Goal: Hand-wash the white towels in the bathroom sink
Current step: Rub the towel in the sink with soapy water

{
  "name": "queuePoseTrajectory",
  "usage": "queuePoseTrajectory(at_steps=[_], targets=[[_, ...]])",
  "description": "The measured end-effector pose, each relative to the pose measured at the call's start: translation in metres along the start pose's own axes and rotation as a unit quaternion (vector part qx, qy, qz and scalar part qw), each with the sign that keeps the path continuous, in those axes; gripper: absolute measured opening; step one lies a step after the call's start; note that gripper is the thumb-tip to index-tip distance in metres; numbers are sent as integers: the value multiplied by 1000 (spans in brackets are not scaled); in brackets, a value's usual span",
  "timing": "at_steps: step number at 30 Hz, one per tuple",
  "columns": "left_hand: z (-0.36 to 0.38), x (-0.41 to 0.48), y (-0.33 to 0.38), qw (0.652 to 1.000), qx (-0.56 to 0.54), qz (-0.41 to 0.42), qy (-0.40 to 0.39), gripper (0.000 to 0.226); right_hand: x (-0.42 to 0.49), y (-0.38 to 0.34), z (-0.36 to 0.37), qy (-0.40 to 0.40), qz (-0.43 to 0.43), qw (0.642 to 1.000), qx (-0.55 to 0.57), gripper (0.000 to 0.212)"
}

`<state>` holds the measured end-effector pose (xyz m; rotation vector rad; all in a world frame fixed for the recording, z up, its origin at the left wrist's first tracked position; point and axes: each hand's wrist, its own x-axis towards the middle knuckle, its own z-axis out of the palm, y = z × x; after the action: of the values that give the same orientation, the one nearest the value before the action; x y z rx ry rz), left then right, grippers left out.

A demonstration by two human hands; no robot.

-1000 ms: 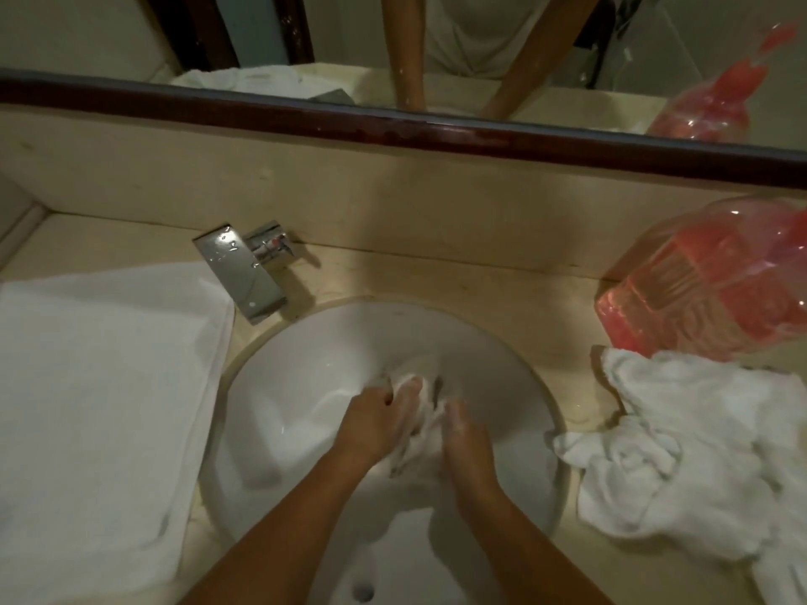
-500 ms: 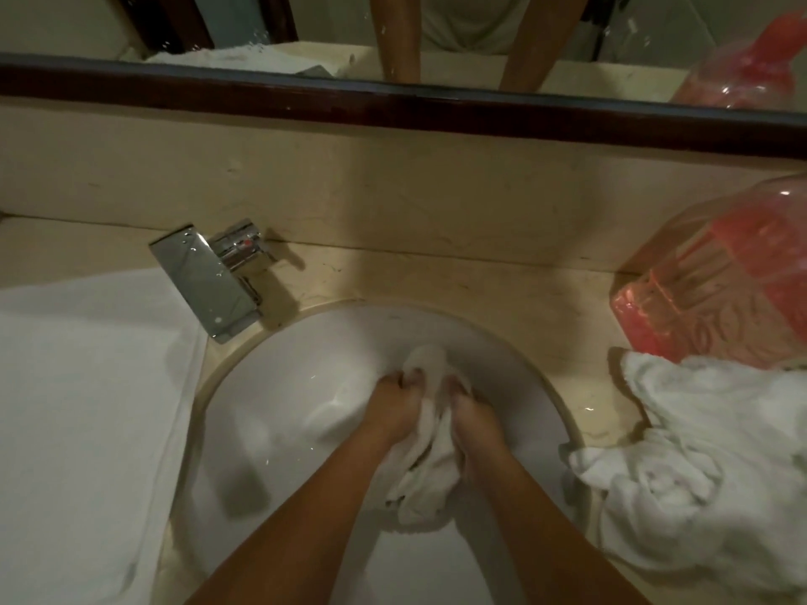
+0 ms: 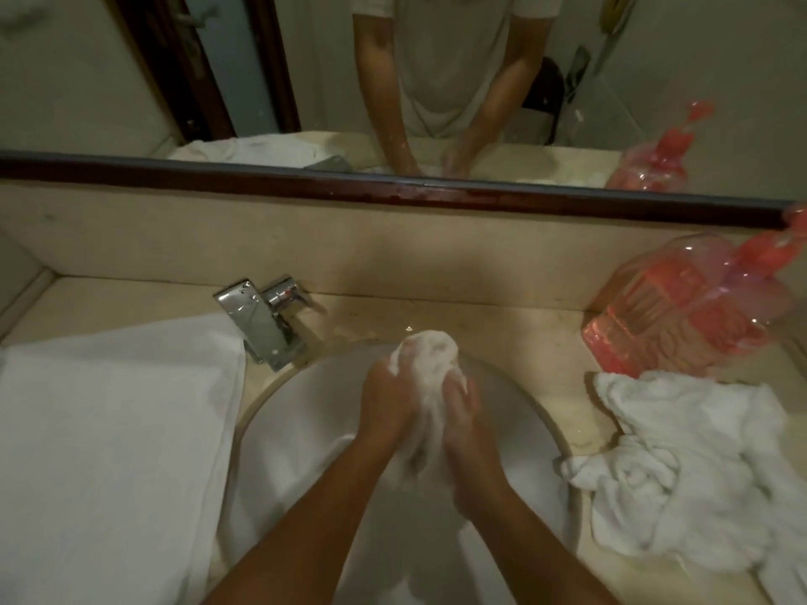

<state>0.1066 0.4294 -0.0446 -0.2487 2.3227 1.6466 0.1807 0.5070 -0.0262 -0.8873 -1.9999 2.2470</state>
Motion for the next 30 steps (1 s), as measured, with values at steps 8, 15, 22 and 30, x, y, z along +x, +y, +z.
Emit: queuePoseTrajectory(at_steps=[8, 15, 22, 30], targets=[[-7, -10, 18, 997, -65, 33, 17, 60, -1, -21, 8, 68, 4, 998, 13, 35], [-4, -30, 8, 992, -124, -15, -10, 50, 15, -31, 13, 115, 4, 993, -10, 30], [-12, -27, -10, 995, 21, 93, 11, 48, 17, -18, -1, 95, -9, 980, -172, 31], [-12, -26, -8, 995, -90, 26, -32, 54, 14, -12, -3, -38, 20, 998, -42, 48]])
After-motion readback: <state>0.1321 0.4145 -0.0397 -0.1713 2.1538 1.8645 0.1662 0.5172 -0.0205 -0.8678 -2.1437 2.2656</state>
